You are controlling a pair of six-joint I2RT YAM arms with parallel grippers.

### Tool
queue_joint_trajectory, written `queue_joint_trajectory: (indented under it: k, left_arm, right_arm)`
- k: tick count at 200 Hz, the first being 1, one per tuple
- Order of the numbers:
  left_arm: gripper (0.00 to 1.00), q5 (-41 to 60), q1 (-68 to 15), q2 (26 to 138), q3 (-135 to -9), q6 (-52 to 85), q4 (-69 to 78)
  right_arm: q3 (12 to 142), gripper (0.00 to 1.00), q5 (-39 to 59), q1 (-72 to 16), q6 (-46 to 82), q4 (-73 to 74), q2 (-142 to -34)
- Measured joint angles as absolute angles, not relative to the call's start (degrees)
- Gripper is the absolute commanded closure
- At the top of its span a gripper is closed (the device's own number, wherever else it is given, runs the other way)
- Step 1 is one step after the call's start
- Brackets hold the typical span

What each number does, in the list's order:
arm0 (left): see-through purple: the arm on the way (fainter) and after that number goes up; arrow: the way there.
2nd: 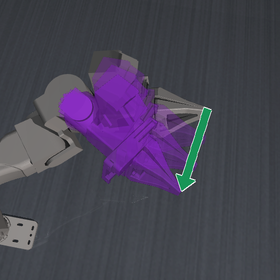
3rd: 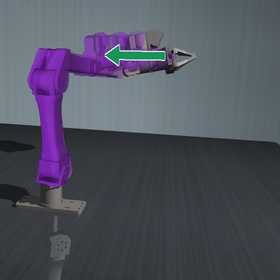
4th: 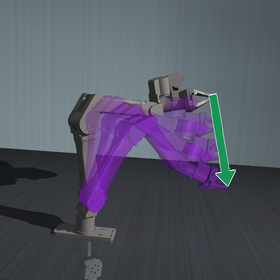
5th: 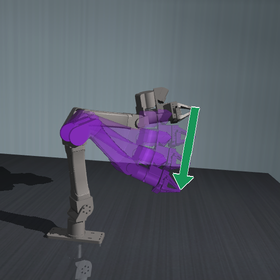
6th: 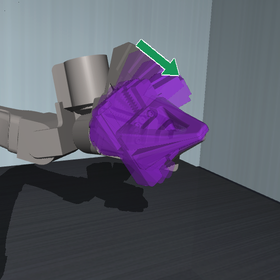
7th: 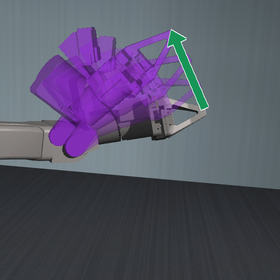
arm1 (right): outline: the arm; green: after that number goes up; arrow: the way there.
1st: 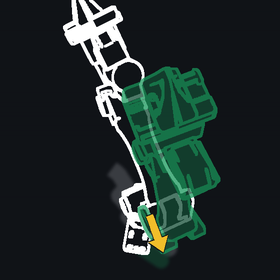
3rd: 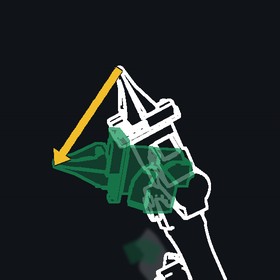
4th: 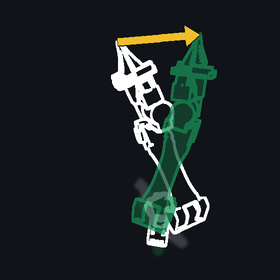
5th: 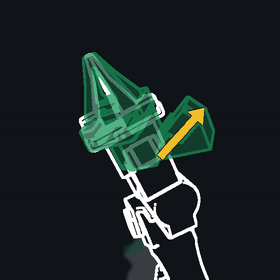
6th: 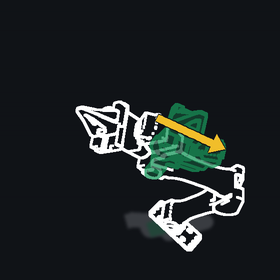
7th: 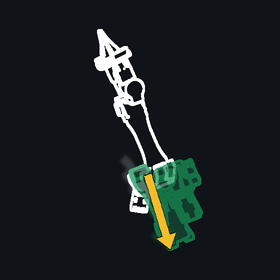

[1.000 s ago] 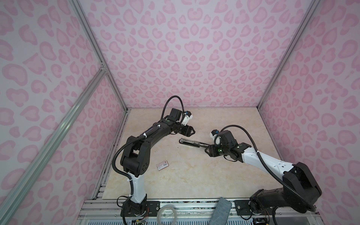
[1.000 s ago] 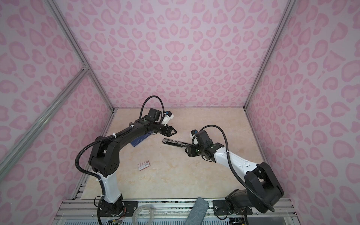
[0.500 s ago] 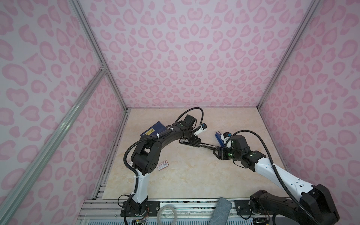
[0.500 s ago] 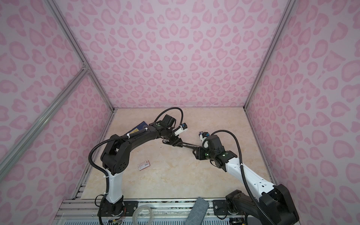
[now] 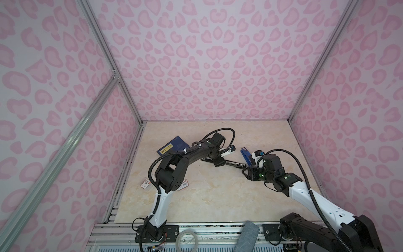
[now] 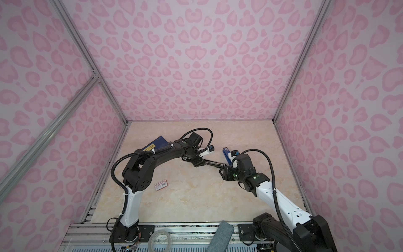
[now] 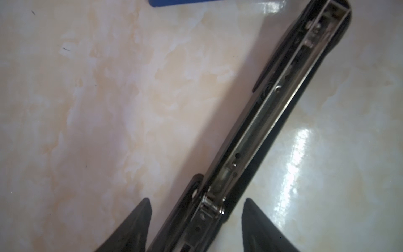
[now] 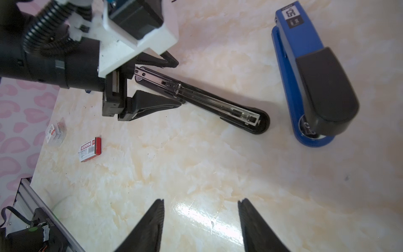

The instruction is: Load the staples into the stapler

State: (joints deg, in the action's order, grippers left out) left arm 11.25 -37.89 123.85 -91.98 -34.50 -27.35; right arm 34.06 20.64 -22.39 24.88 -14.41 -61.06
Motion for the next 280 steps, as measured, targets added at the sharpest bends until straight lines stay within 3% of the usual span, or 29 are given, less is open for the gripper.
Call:
queue_joint_trajectory:
  k: [70, 135, 162, 195, 280]
  left_arm:
    - [0.44, 6.94, -37.80, 124.70, -91.77, -32.32, -27.22]
    - [0.63, 2.35, -35.81, 124.46, -92.27, -26.11, -28.38]
    - [0.78, 1.30, -34.79, 124.86, -93.89, -22.37, -29.43]
    - [0.85, 1.28, -33.54, 126.50, -96.73, -15.16, -31.57]
    - [0.86, -5.91, -31.88, 126.13, -94.52, 14.98, -29.21]
  right_arm:
    - [34.33, 0.44, 21.02, -21.69, 25.32, -14.24, -60.97]
    - [34.87, 0.45, 20.99, -20.88, 25.32, -14.26, -60.73]
    - [35.03, 0.46, 20.99, -20.88, 25.30, -14.13, -60.73]
    - [35.03, 0.46, 20.99, -20.82, 25.32, -14.02, -60.73]
    - [32.99, 0.46, 21.23, -20.73, 26.96, -11.55, -60.53]
